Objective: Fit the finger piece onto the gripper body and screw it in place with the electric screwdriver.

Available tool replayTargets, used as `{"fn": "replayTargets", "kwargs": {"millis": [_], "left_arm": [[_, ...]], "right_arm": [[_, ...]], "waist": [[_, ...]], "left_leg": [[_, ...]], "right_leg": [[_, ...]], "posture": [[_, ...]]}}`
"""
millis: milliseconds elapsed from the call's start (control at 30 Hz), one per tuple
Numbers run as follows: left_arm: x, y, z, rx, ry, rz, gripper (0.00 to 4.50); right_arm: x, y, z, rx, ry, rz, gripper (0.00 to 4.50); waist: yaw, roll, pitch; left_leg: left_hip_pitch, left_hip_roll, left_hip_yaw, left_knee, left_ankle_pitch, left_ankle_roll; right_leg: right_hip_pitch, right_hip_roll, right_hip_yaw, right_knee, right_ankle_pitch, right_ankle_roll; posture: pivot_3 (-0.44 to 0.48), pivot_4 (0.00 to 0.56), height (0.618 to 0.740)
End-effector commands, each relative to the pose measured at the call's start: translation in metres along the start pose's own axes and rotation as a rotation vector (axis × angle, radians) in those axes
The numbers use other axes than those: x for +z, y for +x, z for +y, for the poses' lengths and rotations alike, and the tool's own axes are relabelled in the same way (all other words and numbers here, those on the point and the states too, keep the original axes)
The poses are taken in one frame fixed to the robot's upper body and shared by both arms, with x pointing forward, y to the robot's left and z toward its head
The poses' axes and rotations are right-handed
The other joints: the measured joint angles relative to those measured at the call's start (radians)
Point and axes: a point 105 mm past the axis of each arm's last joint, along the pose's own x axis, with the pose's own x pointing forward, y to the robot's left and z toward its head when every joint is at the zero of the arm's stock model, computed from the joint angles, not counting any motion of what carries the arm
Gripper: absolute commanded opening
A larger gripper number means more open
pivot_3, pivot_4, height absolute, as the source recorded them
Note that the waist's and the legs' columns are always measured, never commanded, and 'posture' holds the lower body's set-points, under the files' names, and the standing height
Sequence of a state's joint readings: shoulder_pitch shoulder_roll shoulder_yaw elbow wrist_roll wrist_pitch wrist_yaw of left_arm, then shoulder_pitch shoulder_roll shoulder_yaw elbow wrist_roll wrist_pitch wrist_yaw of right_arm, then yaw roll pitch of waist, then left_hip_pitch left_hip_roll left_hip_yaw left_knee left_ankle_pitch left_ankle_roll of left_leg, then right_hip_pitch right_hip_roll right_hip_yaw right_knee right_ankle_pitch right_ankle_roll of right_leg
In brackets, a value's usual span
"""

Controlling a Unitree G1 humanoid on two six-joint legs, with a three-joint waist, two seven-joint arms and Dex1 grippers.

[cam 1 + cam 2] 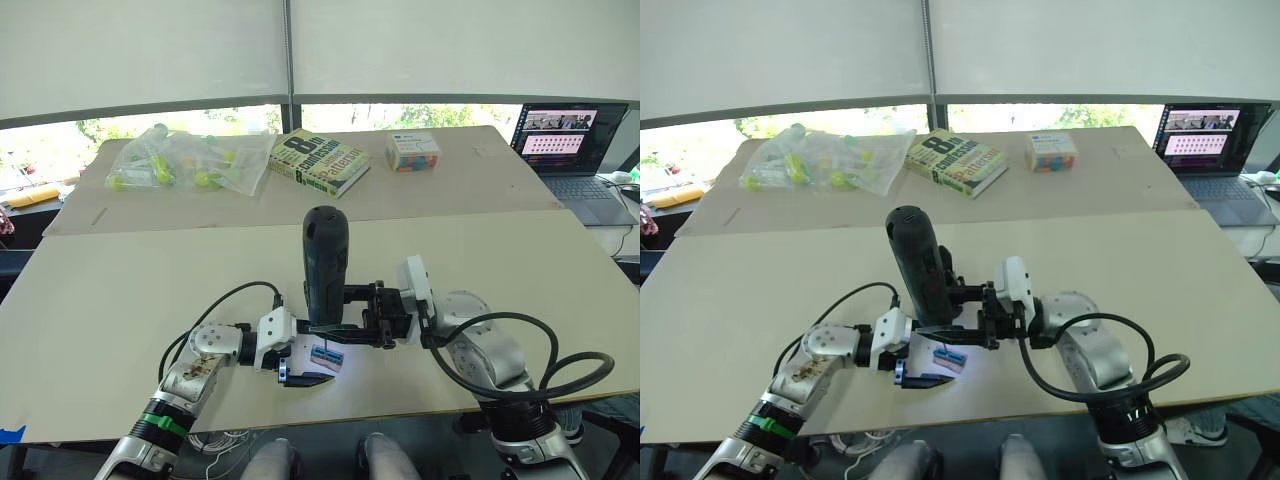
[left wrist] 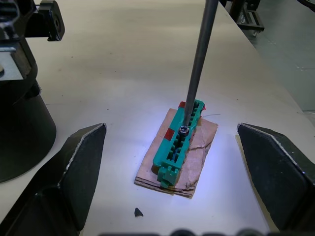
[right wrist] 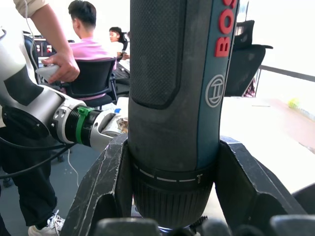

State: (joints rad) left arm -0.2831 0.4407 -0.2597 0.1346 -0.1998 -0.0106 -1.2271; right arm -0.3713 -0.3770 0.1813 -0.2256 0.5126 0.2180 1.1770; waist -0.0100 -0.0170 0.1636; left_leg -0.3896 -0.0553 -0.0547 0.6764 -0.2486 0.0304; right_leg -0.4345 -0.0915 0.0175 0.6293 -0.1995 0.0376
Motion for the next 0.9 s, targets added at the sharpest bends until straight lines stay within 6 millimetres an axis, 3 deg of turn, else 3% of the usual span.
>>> {"fn": "replayTargets", "kwargs": {"millis": [33,900], "left_arm": [[-0.001,0.001,-0.001,0.0,-0.008,-0.015,4.49],[-0.011,-0.001,-0.002,0.007,-0.017,0.001,4.49]], "right_arm": [[0.011,0.001,0.001,0.01,-0.059,-0.035,1.96],[0.003,0.005,0.004,0.021,-0.022,-0.014,1.96]], "waist": [[0.0,0.0,0.0],[-0.001,0.0,0.0]], "left_leg": [[0.0,0.0,0.0,0.0,0.0,0.0],[0.006,0.0,0.0,0.0,0.0,0.0]], "right_leg": [[0.0,0.0,0.0,0.0,0.0,0.0],[0.006,0.0,0.0,0.0,0.0,0.0]], "posture": [[0.0,0.15,0.74],[0.0,0.15,0.74]]}}
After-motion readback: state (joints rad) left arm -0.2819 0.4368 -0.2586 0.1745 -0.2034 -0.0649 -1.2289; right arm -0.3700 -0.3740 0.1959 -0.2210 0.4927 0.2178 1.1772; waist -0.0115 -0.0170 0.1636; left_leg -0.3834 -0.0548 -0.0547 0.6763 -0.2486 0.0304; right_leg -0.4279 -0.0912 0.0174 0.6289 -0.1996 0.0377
